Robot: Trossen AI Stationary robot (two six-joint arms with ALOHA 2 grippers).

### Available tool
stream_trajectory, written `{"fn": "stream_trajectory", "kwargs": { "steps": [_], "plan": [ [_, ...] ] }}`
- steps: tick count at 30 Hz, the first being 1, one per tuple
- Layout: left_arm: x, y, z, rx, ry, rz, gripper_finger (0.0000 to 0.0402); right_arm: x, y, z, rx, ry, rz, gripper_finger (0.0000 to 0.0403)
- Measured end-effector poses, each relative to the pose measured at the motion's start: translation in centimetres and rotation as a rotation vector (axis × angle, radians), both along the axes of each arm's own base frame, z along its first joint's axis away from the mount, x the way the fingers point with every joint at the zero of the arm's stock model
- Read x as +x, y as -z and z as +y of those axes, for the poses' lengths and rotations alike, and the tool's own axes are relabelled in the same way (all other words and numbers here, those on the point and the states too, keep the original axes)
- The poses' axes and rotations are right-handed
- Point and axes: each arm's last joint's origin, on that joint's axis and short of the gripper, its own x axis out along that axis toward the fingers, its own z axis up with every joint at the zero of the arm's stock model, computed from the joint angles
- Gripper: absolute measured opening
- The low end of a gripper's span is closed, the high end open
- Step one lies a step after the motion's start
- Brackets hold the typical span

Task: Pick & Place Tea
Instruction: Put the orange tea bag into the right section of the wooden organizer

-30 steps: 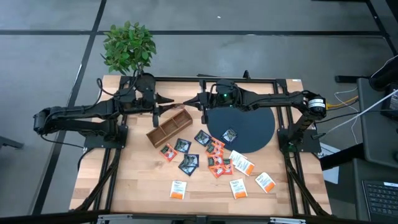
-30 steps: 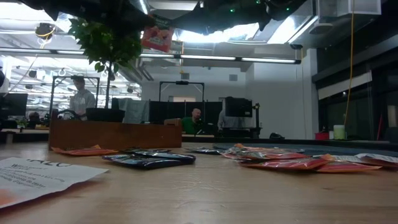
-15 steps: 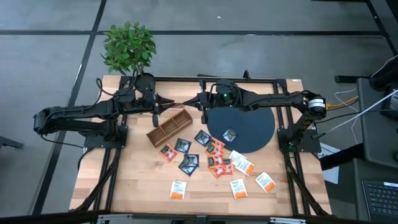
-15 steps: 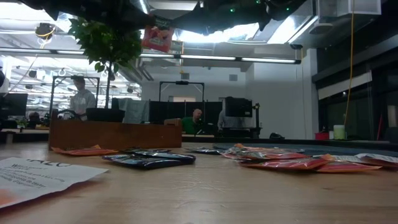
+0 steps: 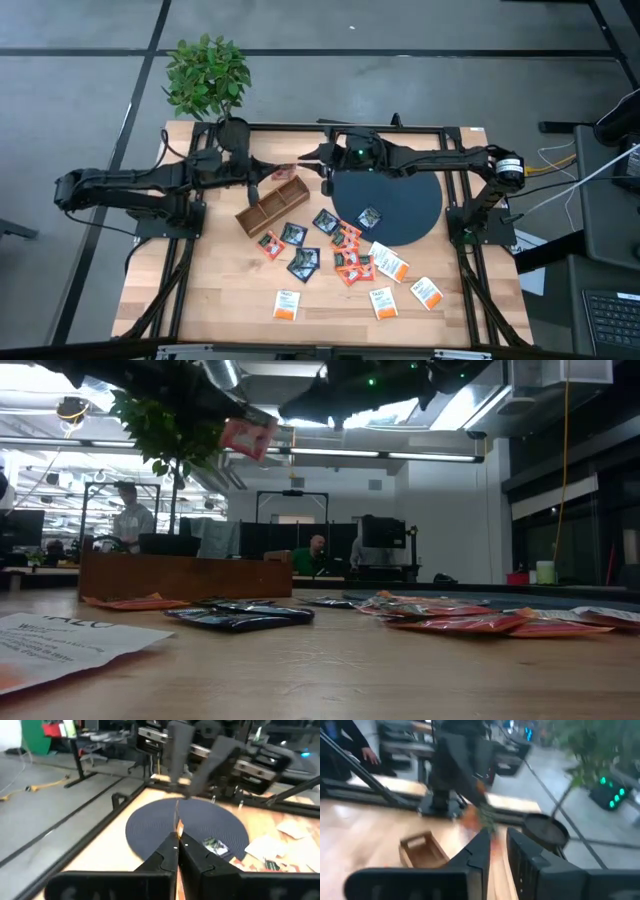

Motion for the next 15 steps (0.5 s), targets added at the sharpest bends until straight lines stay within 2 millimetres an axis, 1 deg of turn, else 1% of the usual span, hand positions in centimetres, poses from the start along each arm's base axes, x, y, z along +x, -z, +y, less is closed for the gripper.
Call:
{"fn": "stream_trajectory", "kwargs": {
  "steps": [2, 5, 8, 11, 15],
  "plan": [
    [0.1, 0.2, -0.9, -0.015, -0.011, 0.018, 0.0002, -0.2, 0.5, -0.4, 0.012, 0.012, 0.053, 0.008],
    [0.0, 0.8, -2.2, -0.031, -0.072, 0.054, 0.0002, -0.5, 1.2, -0.8, 0.032, 0.026, 0.128, 0.0086],
    [-0.6, 2.2, -3.5, -0.043, -0.156, 0.057, 0.0002, -0.9, 2.0, -1.2, 0.064, 0.046, 0.164, 0.0087],
    [-1.5, 3.6, -4.6, -0.071, -0.209, -0.002, 0.0002, -1.3, 2.9, -1.6, 0.073, 0.058, 0.192, 0.0087],
    [-2.9, 5.5, -5.6, -0.101, -0.228, -0.113, 0.0002, -1.6, 3.9, -1.8, 0.082, 0.068, 0.212, 0.0087]
  ]
}}
